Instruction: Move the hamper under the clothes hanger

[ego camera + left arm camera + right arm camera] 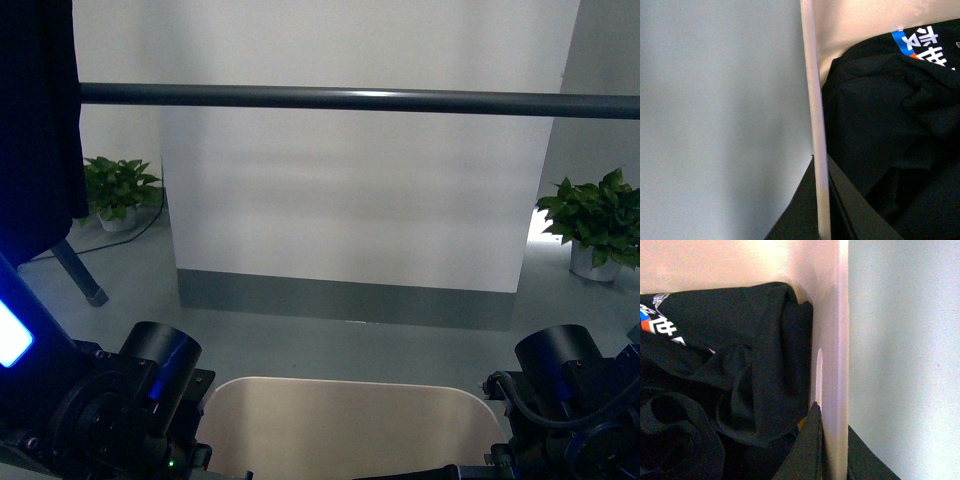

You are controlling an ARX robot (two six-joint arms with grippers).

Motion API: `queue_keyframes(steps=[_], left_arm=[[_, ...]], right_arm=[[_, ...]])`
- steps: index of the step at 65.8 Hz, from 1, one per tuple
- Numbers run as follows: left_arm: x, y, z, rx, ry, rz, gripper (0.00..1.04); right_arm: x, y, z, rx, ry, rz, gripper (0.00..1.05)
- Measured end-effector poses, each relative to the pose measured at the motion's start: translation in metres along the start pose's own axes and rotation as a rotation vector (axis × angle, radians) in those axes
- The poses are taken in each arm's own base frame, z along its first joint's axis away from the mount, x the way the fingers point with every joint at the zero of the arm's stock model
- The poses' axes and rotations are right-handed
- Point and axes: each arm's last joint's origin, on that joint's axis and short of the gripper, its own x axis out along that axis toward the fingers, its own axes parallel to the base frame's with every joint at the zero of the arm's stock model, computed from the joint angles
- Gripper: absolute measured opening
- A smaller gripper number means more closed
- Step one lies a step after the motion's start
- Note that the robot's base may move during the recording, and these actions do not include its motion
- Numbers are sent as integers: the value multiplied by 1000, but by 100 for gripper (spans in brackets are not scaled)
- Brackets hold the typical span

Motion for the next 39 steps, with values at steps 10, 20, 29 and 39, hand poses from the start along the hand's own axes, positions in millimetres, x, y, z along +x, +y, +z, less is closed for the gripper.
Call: queue_keyframes(steps=[10, 20, 29, 39], left_arm=[[0, 0, 0, 0, 1, 2, 4], [0, 0, 0, 0, 1, 1, 4], [0, 0, 0, 0, 1, -2, 4], [0, -1, 0, 0, 1, -19, 6]], right_arm=[[1, 0, 3, -10, -3, -6, 3], [3, 0, 2, -10, 0, -7, 3], [4, 0, 2, -10, -6, -10, 3], [6, 1, 1, -10, -18, -14, 3]])
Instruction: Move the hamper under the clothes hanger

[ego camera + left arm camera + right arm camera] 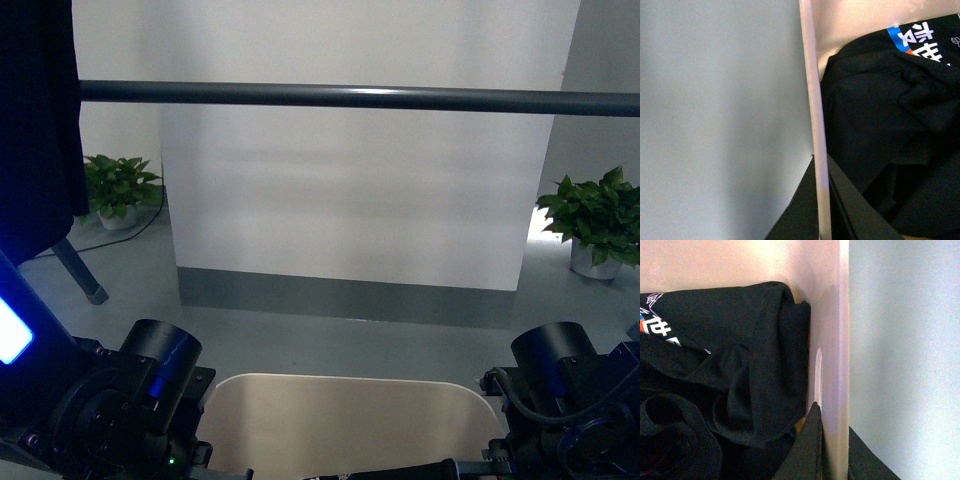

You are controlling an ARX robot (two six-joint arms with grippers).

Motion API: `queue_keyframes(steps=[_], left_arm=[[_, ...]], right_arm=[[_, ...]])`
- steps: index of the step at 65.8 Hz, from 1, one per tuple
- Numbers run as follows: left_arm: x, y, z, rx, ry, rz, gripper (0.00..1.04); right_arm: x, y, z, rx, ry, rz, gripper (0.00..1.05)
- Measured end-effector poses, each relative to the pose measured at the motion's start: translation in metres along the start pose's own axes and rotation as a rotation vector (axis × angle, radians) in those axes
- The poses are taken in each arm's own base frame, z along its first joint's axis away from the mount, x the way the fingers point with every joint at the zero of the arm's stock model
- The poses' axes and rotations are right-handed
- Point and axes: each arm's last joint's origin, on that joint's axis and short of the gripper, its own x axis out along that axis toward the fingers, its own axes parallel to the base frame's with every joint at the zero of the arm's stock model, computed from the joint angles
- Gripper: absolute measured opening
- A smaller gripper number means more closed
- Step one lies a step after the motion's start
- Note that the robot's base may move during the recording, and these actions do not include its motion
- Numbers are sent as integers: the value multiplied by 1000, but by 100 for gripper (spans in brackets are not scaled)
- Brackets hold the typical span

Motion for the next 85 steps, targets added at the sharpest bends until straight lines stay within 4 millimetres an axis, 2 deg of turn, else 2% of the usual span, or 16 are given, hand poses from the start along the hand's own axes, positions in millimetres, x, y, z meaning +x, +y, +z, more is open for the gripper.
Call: queue_keyframes(steps=[6, 17, 28, 31, 35, 42, 47, 52, 58, 67, 74, 78, 81, 85], left_arm=[[0, 0, 0, 2, 3, -19, 19], [-2, 0, 4, -12, -8, -45, 42], [-15, 4, 19, -38, -62, -50, 67], [-21, 5, 24, -42, -80, -50, 73], [-37, 8, 38, -54, -134, -56, 87], [-59, 11, 55, -58, -199, -62, 100], [-75, 13, 63, -58, -242, -60, 98], [-90, 14, 68, -53, -288, -64, 98], [-119, 16, 76, -53, -396, -70, 98], [-161, 19, 75, -44, -597, -91, 98], [-194, 22, 66, -63, -747, -147, 98], [-212, 22, 58, -69, -813, -143, 97], [-230, 24, 47, -99, -905, -51, 91], [-261, 25, 15, -145, -964, 70, 78]], right_arm=[[1, 0, 0, 0, -7, 0, 9], [0, 2, 2, 2, -25, 5, 33], [-9, 5, 8, 5, -55, 14, 56], [-15, 6, 14, 10, -75, 20, 63], [-30, 8, 25, 18, -119, 29, 75], [-54, 11, 40, 20, -190, 41, 91], [-71, 13, 48, 23, -242, 50, 99], [-89, 14, 54, 23, -303, 51, 97], [-126, 13, 61, 35, -448, 28, 97], [-171, 8, 56, 72, -669, -44, 97], [-205, 4, 40, 97, -858, -102, 97], [-225, 4, 24, 108, -971, -144, 97], [-240, 6, 8, 108, -1048, -166, 97], [-262, 11, -24, 86, -1148, -213, 97]])
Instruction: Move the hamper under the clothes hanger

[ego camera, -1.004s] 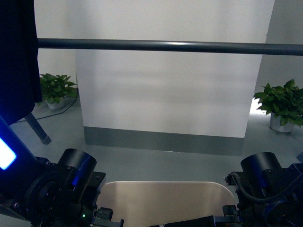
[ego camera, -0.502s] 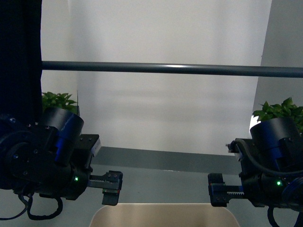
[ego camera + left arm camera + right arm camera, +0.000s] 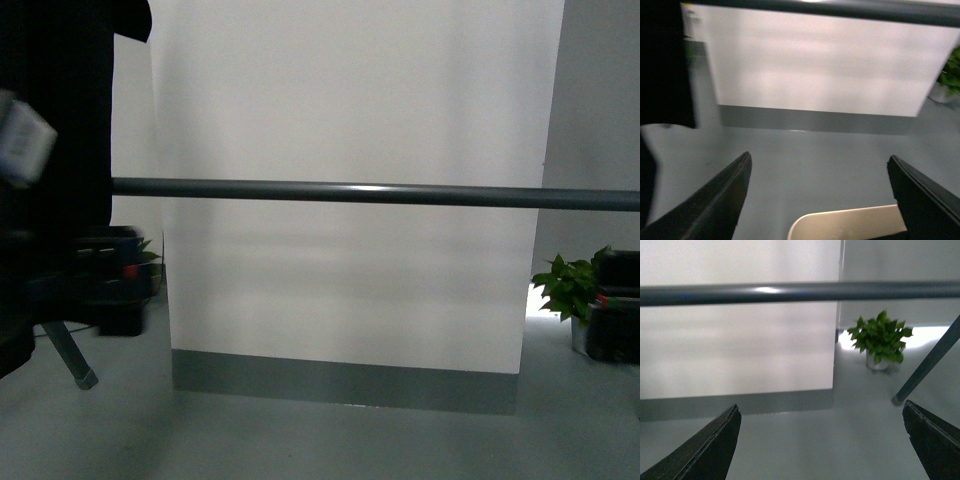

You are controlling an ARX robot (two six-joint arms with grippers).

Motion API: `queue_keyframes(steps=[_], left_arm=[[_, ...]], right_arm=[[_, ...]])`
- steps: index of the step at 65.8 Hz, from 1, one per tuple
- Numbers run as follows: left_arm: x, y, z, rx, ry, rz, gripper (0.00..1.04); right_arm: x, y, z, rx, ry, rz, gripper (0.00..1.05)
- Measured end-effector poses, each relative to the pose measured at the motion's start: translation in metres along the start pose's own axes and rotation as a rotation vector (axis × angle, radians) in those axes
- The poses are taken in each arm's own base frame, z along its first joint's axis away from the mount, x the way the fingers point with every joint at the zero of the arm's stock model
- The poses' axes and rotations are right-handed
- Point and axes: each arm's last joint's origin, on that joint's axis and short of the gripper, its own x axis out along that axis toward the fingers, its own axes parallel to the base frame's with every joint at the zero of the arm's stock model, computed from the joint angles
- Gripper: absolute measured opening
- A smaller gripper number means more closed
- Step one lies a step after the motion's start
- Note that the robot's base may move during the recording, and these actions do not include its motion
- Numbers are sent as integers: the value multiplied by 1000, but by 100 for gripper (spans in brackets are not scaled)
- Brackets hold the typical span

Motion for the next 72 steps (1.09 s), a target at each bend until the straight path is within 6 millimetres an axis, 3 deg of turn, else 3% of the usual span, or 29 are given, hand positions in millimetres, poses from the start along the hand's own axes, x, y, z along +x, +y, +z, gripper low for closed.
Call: queue_keyframes(steps=[5, 11, 14, 16, 28, 37, 52, 72], left_arm=[[-61, 8, -9, 17, 33, 53, 62], [-96, 15, -19, 18, 26, 40, 50], [-105, 17, -21, 14, 6, 31, 44], [-114, 20, -21, 9, -23, 29, 35], [-129, 30, -35, 9, -29, 30, 2], [-138, 35, -42, 11, -31, 31, 4], [-148, 48, -49, 14, -32, 41, 4], [-159, 48, -56, 16, -34, 36, 4]], right_arm=[[-40, -2, 1, -13, 46, 121, 87], [-77, -6, -5, -32, 142, 174, 75], [-94, -11, -10, -41, 172, 201, 68], [-106, -19, -12, -37, 177, 215, 59], [-116, -42, -9, 2, 132, 208, 26], [-120, -53, -14, 3, 135, 206, 1], [-125, -63, -19, 8, 120, 201, 2], [-129, -79, -21, 7, 115, 194, 2]])
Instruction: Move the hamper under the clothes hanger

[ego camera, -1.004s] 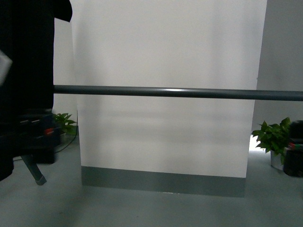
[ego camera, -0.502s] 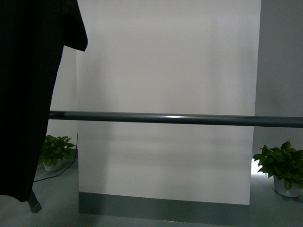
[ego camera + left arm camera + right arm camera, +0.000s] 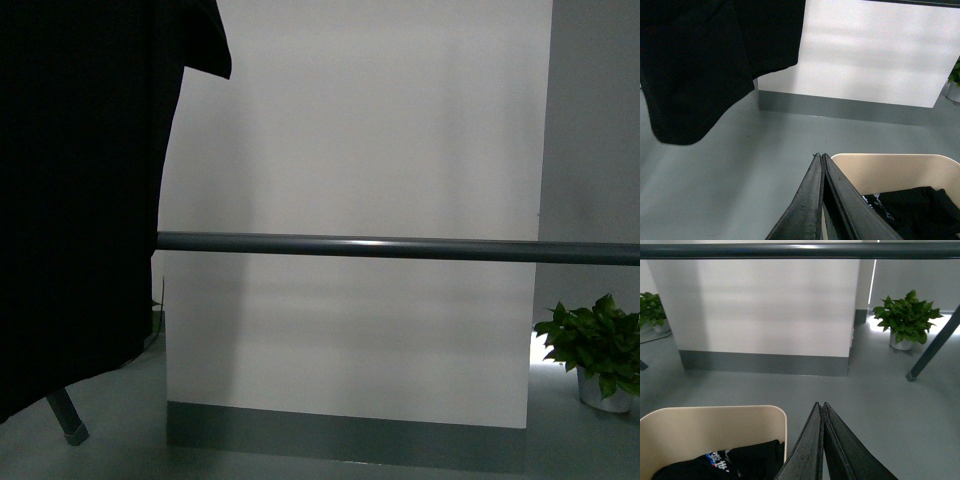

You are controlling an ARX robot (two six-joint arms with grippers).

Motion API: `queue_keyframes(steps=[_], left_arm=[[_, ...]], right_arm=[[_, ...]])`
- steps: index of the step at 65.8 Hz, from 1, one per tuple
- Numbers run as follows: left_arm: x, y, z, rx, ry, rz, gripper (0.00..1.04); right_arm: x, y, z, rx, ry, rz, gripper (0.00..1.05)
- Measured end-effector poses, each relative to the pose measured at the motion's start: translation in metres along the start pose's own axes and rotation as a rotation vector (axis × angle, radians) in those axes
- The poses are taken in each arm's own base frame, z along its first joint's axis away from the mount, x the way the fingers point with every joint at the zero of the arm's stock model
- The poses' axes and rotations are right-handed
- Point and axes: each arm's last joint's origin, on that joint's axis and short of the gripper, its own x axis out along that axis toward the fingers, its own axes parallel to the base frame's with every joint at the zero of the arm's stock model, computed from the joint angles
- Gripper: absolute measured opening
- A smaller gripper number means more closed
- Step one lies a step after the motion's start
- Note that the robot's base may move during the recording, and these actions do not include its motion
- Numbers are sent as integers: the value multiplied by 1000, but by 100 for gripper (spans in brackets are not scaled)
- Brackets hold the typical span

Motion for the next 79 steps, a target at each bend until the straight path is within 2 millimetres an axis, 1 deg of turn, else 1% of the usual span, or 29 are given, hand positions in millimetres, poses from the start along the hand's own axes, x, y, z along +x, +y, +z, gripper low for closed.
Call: queue_keyframes(steps=[6, 26, 32, 37, 48, 54, 58, 65, 68, 69, 73, 75, 79], left_arm=[[-2, 0, -4, 1, -10, 0, 4], [-10, 0, -3, 1, -22, -1, 4], [-12, 0, -3, 1, -23, -1, 4], [-14, 0, -3, 1, -22, -1, 4], [-17, 0, -4, 1, -23, -1, 4], [-24, 0, -8, 2, 10, -1, 4], [-27, 0, -7, 1, -10, 0, 4], [-28, 0, -7, 1, -13, 0, 4], [-28, 0, -7, 1, -14, 0, 9], [-28, 0, -7, 1, -14, -1, 13], [-28, 0, -7, 1, -14, 0, 22], [-28, 0, -7, 2, -14, 0, 25], [-28, 0, -7, 1, -14, 0, 36]], right_arm=[[-2, -1, 0, 0, 3, 0, 2], [-7, -1, -1, 0, 3, 0, 2], [-14, -1, -5, 0, 38, 2, 2], [-17, -1, -3, 0, 5, 1, 2], [-18, -1, -3, 0, 8, 1, 2], [-18, -1, -3, 0, 8, 2, 2], [-18, -1, -3, 0, 8, 1, 2], [-18, -1, -3, 0, 8, 2, 2], [-18, -1, -3, 0, 8, 2, 2], [-18, -1, -3, -1, 9, 2, 2], [-18, -1, -3, 0, 9, 2, 9], [-18, -1, -3, 0, 9, 2, 15], [-18, -1, -3, 0, 9, 2, 24]])
